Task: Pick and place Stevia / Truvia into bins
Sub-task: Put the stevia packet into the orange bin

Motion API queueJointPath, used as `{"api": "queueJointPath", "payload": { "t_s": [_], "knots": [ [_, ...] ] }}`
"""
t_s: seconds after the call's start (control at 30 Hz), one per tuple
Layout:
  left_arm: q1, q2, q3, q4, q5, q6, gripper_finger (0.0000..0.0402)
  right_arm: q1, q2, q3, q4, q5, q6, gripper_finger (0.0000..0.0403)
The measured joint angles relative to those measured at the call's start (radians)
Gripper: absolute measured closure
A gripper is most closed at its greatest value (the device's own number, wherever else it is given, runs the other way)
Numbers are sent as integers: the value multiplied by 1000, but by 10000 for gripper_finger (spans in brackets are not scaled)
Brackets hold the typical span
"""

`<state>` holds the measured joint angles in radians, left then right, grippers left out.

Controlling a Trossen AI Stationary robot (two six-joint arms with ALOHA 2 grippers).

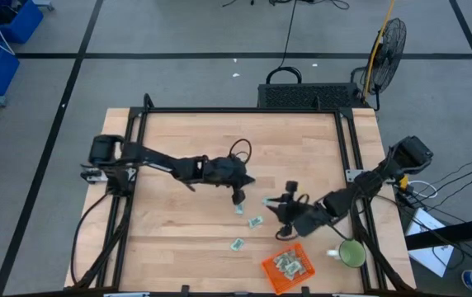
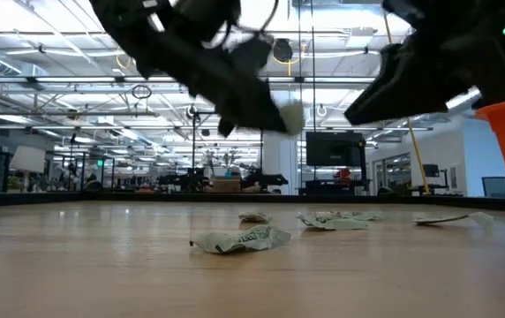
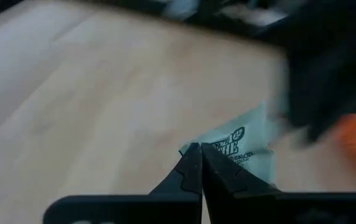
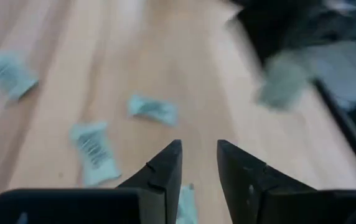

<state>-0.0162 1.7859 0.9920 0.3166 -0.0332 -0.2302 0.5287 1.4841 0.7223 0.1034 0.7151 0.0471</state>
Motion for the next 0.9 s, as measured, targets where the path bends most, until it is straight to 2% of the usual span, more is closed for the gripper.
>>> {"api": "queueJointPath", "payload": {
  "t_s": [0.07, 0.17, 0.23, 0.37, 0.57, 0.67, 0.9],
  "knots": [
    [-18, -27, 1, 10, 69, 13, 398, -36, 0, 0, 29, -65, -111, 313],
    [-42, -51, 1, 2, 166, 18, 397, -71, 0, 0, 149, -60, -222, 316],
    [-60, -55, 1, -6, 195, 19, 399, -91, 0, 0, 244, -84, -270, 316],
    [-90, -56, 0, -9, 208, 33, 397, -124, 1, -2, 351, -200, -317, 314],
    [-116, -56, 1, -12, 209, 43, 396, -165, 2, -2, 412, -424, -316, 317],
    [-119, -55, 0, -11, 207, 42, 399, -172, 1, -2, 442, -458, -325, 319],
    [-119, -55, 1, -9, 164, 8, 397, -172, 1, 0, 461, -458, -355, 346]
  ]
}}
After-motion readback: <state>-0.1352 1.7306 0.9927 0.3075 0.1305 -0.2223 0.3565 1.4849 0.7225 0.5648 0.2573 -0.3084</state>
